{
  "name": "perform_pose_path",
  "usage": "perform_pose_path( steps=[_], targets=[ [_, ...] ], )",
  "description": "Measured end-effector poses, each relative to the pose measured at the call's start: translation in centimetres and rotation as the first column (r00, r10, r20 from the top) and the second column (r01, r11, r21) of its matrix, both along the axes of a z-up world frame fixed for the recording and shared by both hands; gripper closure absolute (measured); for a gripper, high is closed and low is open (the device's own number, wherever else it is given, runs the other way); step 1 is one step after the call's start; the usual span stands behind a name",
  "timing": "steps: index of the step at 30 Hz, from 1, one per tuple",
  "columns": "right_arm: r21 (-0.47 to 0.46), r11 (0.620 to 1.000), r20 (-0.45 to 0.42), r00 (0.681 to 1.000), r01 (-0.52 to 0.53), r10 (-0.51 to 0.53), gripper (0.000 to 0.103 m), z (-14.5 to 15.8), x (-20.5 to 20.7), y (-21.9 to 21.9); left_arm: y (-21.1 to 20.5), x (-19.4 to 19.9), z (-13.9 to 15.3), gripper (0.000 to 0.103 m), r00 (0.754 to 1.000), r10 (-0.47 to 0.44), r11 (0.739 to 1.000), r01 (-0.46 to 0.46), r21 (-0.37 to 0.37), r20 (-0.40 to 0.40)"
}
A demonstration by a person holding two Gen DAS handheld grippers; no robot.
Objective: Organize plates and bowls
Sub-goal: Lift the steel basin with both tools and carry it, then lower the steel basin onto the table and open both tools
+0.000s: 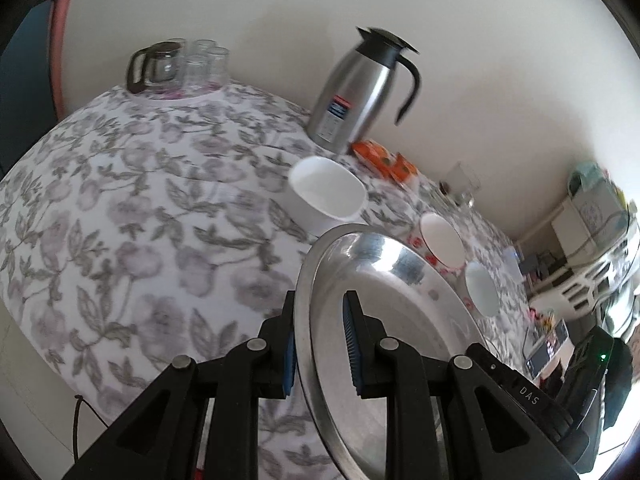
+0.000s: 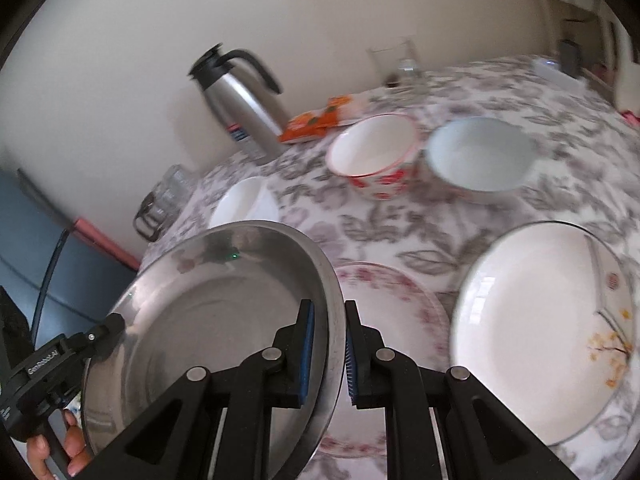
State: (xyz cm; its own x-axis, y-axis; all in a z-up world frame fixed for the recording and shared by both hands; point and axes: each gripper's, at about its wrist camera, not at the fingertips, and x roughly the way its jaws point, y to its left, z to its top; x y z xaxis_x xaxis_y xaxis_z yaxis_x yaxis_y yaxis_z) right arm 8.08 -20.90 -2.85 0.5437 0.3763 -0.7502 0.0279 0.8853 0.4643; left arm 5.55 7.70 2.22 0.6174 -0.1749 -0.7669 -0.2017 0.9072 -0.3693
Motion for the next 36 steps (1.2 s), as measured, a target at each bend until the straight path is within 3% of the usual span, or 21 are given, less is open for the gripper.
perform_pose_path(
  steps=[6, 14, 29, 36],
  targets=[
    [0.004, 0.995, 0.01, 0.995, 0.1, -0.1, 0.088, -0.1, -0.9, -3.7, -3.5, 1.2, -0.4, 0.081, 0.999, -0.037, 0.999, 0.037, 0.015, -0.03],
    [-0.057, 0.982, 0.013, 0.984, 0.181, -0.18, 0.088, -0.3, -1.2, -6.1, -6.2, 2.9, -2.1, 0.081, 0.996, -0.034, 0.999, 0.034, -0.005, -0.078],
    [-0.175, 0.971, -0.028, 0.985, 0.165, -0.172, 0.088, -2.9, 0.5, -5.7, -7.1, 4.8, -6.5, 0.081, 0.989, -0.025, 0.999, 0.031, 0.041, -0.143],
    [-0.212, 0.967, -0.029, 0.988, 0.14, -0.149, 0.088, -3.4, 0.8, -4.9, -6.5, 5.0, -7.9, 0.081, 0.982, -0.01, 1.0, 0.013, 0.018, -0.187]
  ],
)
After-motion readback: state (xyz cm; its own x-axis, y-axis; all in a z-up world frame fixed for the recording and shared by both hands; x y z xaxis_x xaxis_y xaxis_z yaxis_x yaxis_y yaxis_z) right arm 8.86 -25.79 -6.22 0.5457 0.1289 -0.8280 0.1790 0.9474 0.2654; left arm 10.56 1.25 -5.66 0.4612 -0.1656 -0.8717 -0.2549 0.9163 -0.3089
